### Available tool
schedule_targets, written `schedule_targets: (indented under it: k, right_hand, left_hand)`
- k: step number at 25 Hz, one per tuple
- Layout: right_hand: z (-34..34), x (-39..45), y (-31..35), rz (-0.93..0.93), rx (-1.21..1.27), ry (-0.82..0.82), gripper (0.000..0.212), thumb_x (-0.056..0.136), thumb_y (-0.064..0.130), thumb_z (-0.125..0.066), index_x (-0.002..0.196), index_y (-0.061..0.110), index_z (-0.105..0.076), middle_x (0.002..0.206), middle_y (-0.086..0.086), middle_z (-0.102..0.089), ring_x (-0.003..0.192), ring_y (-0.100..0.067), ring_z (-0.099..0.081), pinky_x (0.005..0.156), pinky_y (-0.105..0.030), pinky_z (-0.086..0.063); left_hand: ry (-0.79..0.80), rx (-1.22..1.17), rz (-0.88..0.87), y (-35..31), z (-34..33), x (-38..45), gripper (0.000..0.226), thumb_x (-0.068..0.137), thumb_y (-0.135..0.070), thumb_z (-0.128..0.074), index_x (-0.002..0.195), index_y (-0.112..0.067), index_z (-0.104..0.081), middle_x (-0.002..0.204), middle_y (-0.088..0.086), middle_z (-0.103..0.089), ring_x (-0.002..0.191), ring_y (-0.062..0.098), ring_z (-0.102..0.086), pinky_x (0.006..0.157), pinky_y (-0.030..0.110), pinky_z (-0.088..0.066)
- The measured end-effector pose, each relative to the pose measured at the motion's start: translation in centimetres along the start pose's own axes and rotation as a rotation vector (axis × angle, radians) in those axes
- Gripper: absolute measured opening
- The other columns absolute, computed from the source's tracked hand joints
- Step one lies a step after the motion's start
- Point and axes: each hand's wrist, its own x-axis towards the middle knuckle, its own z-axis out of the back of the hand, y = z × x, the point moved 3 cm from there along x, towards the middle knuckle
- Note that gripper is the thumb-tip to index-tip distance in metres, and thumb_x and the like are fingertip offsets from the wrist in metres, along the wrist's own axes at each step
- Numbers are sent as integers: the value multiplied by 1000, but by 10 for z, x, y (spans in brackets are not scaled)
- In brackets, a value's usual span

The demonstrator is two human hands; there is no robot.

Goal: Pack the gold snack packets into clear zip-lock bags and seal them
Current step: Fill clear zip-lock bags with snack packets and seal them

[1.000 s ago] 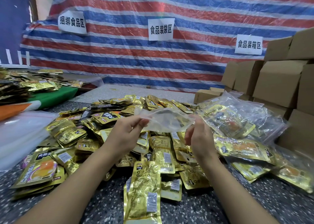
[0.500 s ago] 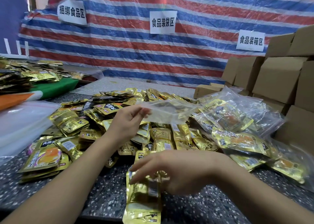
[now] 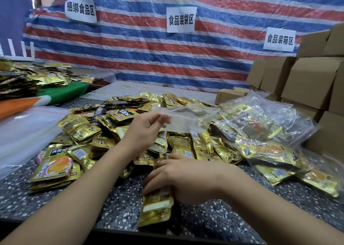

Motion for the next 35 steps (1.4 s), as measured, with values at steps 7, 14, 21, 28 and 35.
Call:
schedule_targets:
  k: [7, 14, 21, 28, 35]
  right_hand:
    - [22, -19, -40, -137, 784, -572, 21, 97, 11, -59, 115, 18, -70, 110, 12, -73, 101, -2, -66, 88, -21, -51]
    - [44, -53, -94, -301, 1655, -979, 26, 88, 20, -57, 106, 2, -60, 95, -11, -74, 87, -24, -73, 70, -31, -60]
    - [80, -72, -118, -193, 1818, -1332, 30, 96, 8, -52, 126, 2, -54, 128, -19, -65, 118, -31, -64, 95, -41, -56]
    - [105, -51, -119, -103, 1597, -1199, 25, 92, 7, -57, 117, 6, -60, 114, -13, -72, 108, -28, -69, 87, -38, -59]
    - [97, -48, -135, -195, 1289, -888, 30, 87, 12, -62, 117, 8, -61, 106, -7, -74, 104, -24, -70, 83, -34, -58]
  left_hand:
    - [-143, -235, 156, 5, 9, 9, 21, 101, -20, -53, 91, -25, -71, 86, -3, -74, 82, 17, -70, 74, 36, -56]
    - [-177, -222, 203, 3, 13, 8, 25, 100, -30, -48, 97, -17, -70, 90, -7, -74, 81, 9, -69, 74, 28, -53]
    - [-105, -222, 177, 0, 7, 9, 20, 97, -22, -55, 90, -14, -72, 84, 0, -75, 73, 9, -69, 62, 12, -49]
    - [-50, -278, 155, -6, 7, 7, 24, 86, -34, -61, 86, -15, -73, 78, -2, -75, 67, 2, -66, 61, 10, -48]
    - [-68, -286, 158, -8, 10, 8, 18, 96, -19, -57, 89, -20, -74, 87, -4, -76, 71, 9, -70, 61, 15, -51]
